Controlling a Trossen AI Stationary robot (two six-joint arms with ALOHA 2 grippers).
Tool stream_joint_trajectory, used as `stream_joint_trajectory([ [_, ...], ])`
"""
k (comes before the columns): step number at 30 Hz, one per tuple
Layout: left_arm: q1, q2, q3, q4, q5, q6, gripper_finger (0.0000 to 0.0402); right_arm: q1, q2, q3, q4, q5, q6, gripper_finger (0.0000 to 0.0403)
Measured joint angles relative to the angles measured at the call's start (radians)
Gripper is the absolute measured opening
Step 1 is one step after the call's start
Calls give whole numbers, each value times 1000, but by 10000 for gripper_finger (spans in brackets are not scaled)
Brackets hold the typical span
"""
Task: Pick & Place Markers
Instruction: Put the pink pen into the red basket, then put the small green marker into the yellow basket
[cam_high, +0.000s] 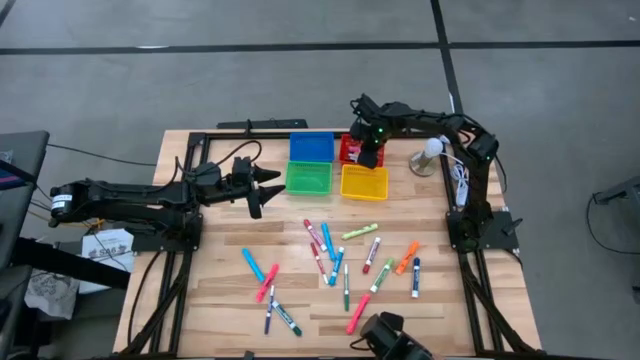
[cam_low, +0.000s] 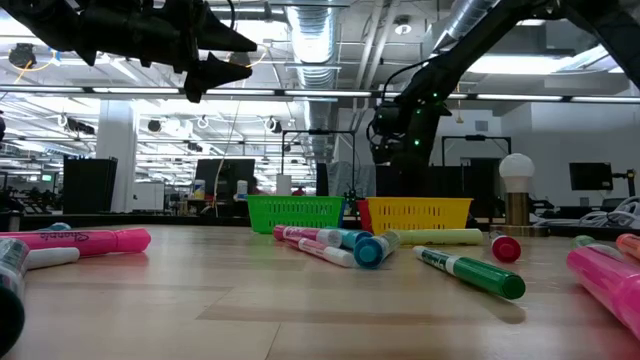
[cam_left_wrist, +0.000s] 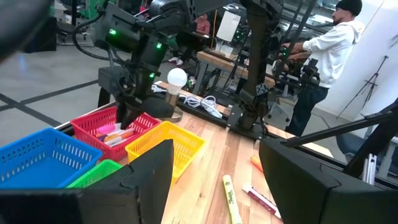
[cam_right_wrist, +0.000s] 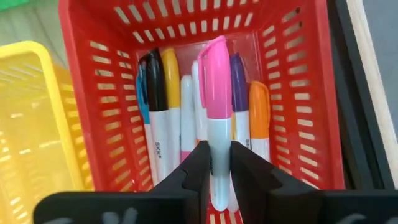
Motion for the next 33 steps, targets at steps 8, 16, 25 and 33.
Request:
stream_joint_trajectory([
  [8, 0, 0, 0, 1, 0, 0, 237, 6, 0, 0, -4, 3, -19, 81],
  [16, -7, 0, 0, 1, 0, 0, 237, 12, -33, -1, -38, 3, -23, 102],
  [25, -46, 0, 0, 1, 2, 3, 237, 73, -226, -1, -87, -1, 47, 100],
  [33, -78, 0, 0, 1, 0, 3, 237, 236, -456, -1, -90, -53, 189, 100],
])
